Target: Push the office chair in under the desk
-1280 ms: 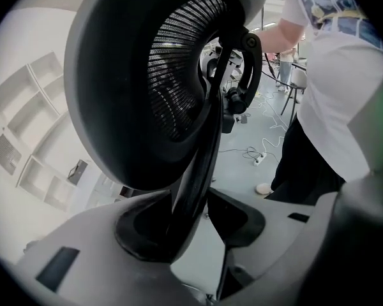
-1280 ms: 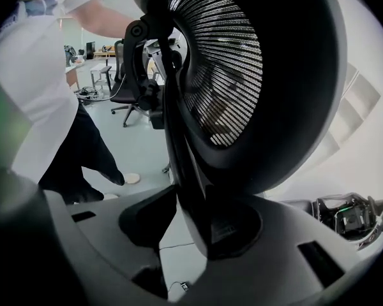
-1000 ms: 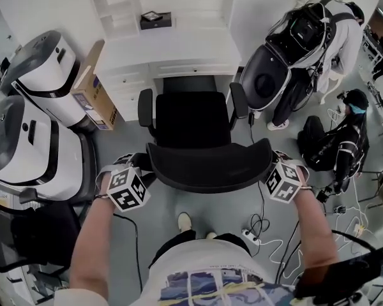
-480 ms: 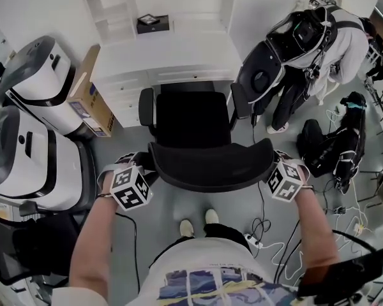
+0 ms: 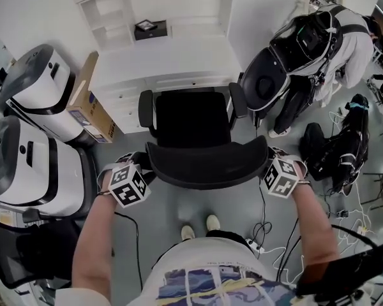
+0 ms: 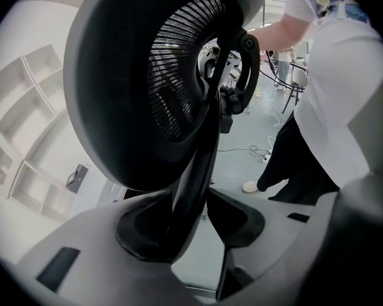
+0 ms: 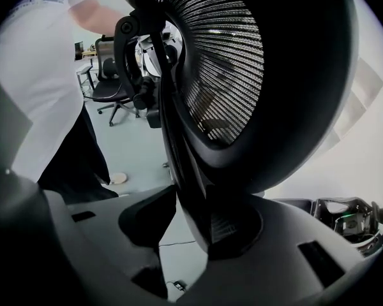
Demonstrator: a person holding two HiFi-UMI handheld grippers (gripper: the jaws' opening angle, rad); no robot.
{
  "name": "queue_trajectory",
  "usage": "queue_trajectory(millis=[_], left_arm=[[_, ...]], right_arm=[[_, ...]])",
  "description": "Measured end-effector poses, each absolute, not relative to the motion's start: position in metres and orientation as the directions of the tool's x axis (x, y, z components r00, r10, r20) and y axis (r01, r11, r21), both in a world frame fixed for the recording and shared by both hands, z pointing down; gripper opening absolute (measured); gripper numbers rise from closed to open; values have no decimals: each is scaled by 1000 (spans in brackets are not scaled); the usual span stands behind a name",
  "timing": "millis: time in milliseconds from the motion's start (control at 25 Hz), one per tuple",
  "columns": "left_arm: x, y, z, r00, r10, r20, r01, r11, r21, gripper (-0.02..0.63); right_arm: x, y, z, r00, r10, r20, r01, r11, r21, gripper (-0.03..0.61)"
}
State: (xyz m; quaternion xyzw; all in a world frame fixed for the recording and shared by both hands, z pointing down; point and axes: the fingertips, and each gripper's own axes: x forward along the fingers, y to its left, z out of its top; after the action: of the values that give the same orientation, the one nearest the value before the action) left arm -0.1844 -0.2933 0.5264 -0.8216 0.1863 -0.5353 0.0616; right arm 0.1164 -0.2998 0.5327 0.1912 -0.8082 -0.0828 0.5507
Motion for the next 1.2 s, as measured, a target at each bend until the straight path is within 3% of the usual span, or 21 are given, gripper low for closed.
queue_trajectory(millis=[1200], left_arm=[[-180,-336,526,353,-350,868,-255,-928,-270,189]], right_arm=[[121,-348,533,-388,-346,854,-174,938,301,163]])
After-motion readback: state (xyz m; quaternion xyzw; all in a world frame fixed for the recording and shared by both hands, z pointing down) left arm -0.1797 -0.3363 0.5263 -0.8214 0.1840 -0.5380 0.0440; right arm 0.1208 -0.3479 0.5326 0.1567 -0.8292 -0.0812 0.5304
